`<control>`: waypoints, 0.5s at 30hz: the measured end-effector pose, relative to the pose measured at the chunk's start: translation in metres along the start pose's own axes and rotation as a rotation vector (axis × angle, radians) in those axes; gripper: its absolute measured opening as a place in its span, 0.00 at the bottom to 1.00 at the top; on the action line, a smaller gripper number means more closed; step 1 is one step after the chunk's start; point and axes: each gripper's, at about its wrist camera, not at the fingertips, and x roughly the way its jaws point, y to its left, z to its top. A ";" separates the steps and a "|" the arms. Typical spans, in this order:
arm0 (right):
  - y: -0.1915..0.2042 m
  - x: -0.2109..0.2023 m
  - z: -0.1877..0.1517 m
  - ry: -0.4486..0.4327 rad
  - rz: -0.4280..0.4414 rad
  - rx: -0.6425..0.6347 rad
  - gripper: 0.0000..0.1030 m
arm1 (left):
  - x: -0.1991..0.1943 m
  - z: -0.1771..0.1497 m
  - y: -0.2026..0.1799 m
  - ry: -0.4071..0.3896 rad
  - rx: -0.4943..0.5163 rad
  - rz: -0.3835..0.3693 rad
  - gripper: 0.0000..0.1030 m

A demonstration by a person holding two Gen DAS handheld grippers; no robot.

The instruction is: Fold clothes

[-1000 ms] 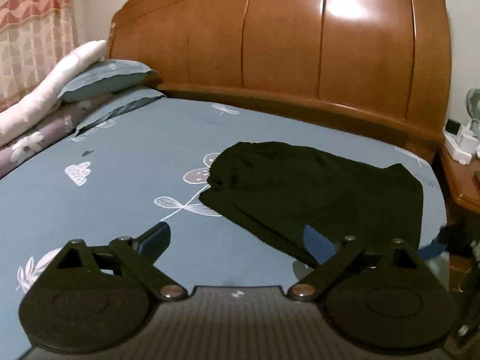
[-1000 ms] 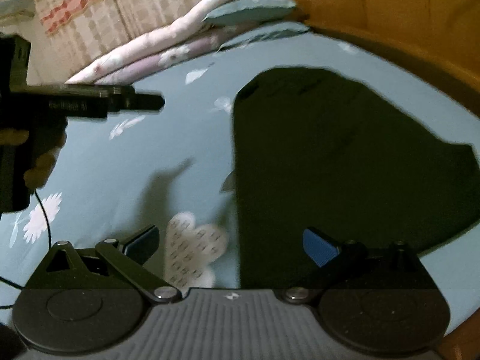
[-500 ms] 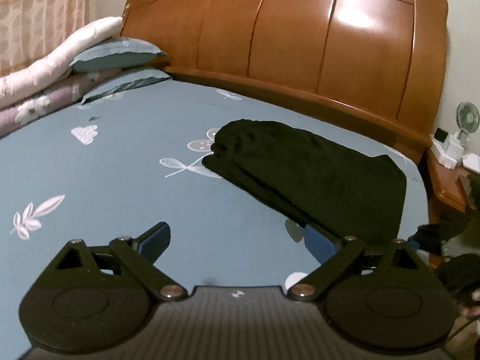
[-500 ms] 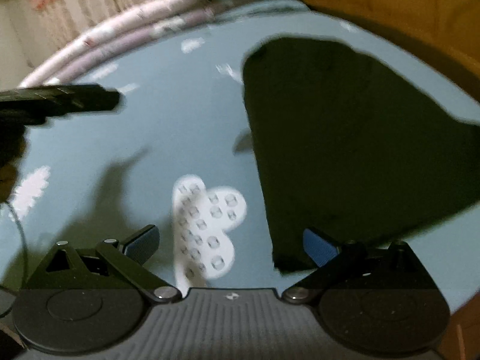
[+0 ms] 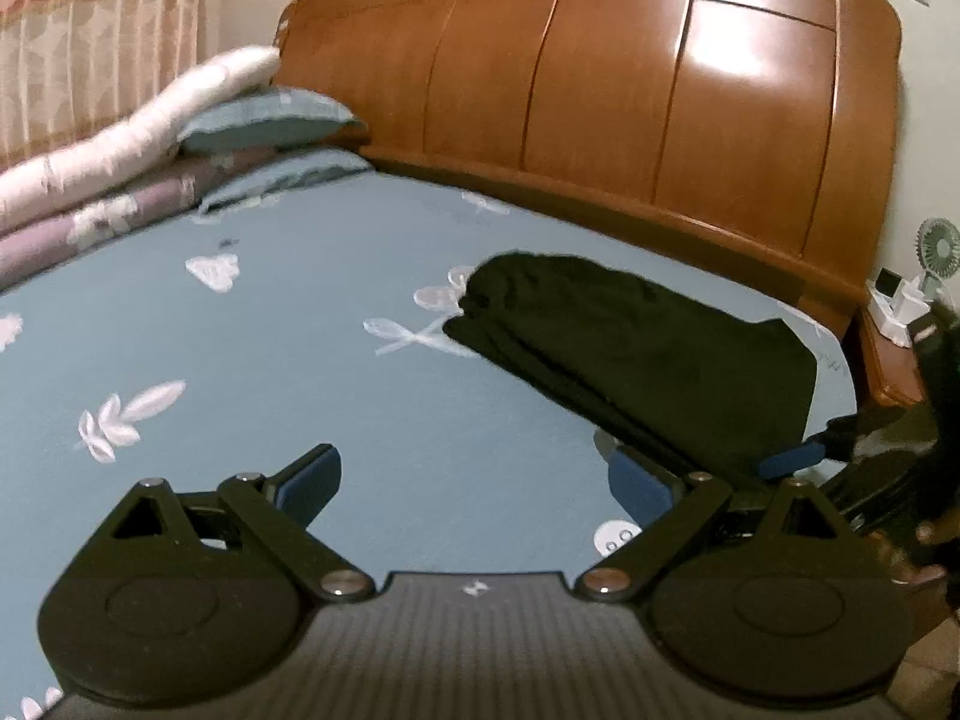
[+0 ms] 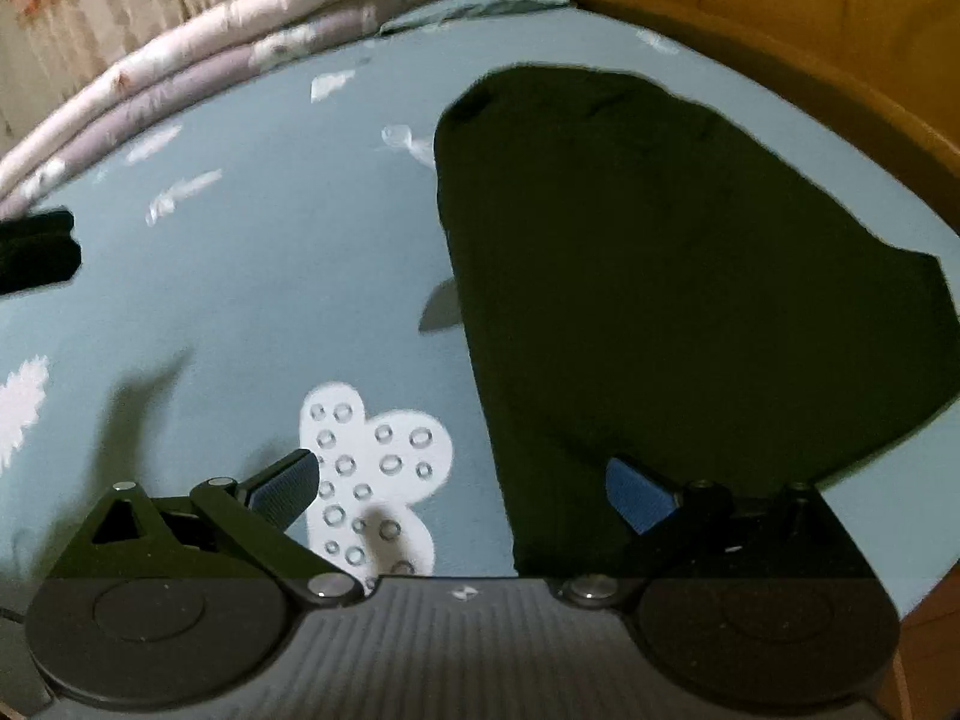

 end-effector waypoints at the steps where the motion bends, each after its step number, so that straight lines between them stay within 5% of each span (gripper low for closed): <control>1: 0.000 -0.005 0.002 -0.012 -0.009 0.006 1.00 | -0.002 0.001 0.000 -0.022 -0.002 0.009 0.95; 7: 0.015 -0.041 0.011 -0.070 -0.166 0.012 1.00 | -0.022 0.013 0.000 -0.105 0.045 -0.010 0.98; 15: 0.055 -0.088 -0.007 -0.098 -0.380 0.181 1.00 | -0.036 0.020 -0.004 -0.003 0.081 -0.148 0.99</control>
